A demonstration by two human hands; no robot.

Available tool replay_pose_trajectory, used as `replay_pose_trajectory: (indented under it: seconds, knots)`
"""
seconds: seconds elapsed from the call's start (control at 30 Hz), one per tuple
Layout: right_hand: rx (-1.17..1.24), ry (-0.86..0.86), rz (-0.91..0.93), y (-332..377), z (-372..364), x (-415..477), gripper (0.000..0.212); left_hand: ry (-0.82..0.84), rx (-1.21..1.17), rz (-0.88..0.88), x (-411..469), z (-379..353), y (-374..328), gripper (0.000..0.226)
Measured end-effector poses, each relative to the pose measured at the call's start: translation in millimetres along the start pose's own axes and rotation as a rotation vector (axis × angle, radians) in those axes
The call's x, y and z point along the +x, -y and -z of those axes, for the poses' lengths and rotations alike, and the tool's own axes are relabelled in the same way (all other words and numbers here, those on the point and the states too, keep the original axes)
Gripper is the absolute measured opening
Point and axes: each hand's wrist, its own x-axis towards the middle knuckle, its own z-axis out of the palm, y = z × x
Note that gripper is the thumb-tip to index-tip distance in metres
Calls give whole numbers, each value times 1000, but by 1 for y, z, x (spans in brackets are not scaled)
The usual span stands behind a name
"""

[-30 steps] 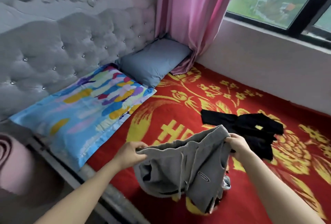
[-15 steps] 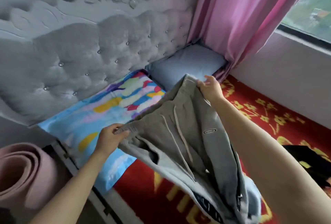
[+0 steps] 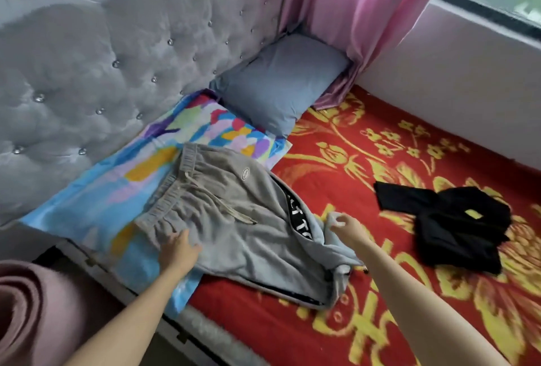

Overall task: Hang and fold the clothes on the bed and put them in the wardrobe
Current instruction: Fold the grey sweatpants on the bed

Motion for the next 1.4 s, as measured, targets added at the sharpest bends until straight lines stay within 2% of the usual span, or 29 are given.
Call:
replay_pose_trajectory:
  seconds: [0.13, 0.23, 0.3, 0.57, 0.9, 1.07, 1.23, 1.33, 1.4]
  knots:
    - [51, 16, -110, -55, 4, -12, 41, 122, 86, -85, -8, -29, -27, 55]
    - [82, 8, -150, -84, 9, -20, 28, 193, 151, -129, -15, -43, -40, 54]
    - [106, -8, -177, -105, 10, -23, 31, 224, 188, -158, -18, -51, -49, 54]
    - [148, 2, -244, -172, -5, -6, 32, 237, 355, -265, -20, -85, -90, 56]
    - [-23, -19, -132, -235, -46, 83, 56, 310, 670, -477, 0, -182, -152, 57]
    - [-157, -30, -99, -257, -71, 118, 65, 267, 717, -593, 27, -232, -182, 64]
    - [-212, -92, -34, -271, -97, 146, 45, 239, 839, -677, 44, -277, -199, 68]
    - [-223, -81, -44, -275, -103, 157, 34, 157, 868, -672, 51, -287, -208, 47]
    - [-223, -56, -48, -278, -102, 160, 25, 82, 829, -744, 55, -285, -216, 27]
